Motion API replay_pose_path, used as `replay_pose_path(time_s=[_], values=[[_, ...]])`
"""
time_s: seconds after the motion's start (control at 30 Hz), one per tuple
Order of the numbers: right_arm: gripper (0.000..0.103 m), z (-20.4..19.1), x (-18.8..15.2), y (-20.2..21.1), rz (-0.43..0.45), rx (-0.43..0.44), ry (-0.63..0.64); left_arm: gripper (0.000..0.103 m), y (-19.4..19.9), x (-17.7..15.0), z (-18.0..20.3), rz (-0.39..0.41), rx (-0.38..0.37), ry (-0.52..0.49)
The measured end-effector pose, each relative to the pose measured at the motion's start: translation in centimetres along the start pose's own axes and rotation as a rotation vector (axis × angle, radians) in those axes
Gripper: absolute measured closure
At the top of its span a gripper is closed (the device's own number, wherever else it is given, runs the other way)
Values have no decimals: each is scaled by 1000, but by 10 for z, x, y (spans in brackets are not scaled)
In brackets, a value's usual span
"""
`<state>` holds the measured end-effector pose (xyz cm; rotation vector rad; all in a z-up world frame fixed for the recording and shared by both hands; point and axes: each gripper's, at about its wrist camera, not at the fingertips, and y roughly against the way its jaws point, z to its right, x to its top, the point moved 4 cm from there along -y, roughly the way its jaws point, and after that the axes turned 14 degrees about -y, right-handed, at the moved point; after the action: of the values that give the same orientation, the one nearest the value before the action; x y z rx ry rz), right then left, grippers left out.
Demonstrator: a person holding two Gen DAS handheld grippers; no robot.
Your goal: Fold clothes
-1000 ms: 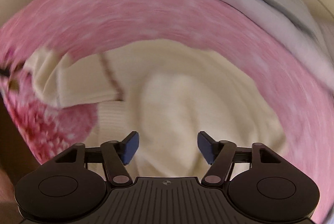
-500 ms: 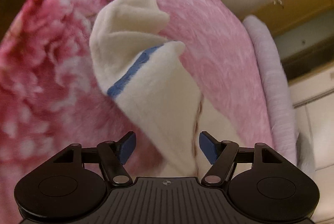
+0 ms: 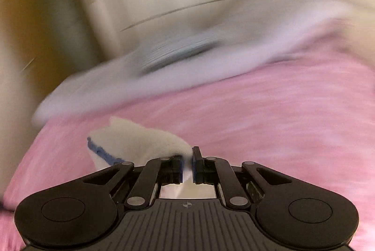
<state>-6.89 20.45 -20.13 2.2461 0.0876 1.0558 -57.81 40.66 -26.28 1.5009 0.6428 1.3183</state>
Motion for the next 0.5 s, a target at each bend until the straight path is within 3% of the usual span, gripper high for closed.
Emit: replay_pose_path(time_s=[0.07, 0.13, 0.23, 0.4, 0.5], values=[[97, 68, 38, 10, 53, -141, -87, 78, -3, 15, 25, 17, -25, -39], [97, 136, 45, 4, 12, -354, -171, 78, -13, 26, 64, 18, -81, -96], [87, 233, 53, -2, -53, -655, -299, 78, -38, 34, 132, -7, -194, -212], [55, 322, 21, 3, -197, -681, -603, 74, -90, 46, 235, -58, -319, -408], [47, 333, 11, 2, -218, -598, -741, 74, -124, 53, 275, -106, -393, -439]])
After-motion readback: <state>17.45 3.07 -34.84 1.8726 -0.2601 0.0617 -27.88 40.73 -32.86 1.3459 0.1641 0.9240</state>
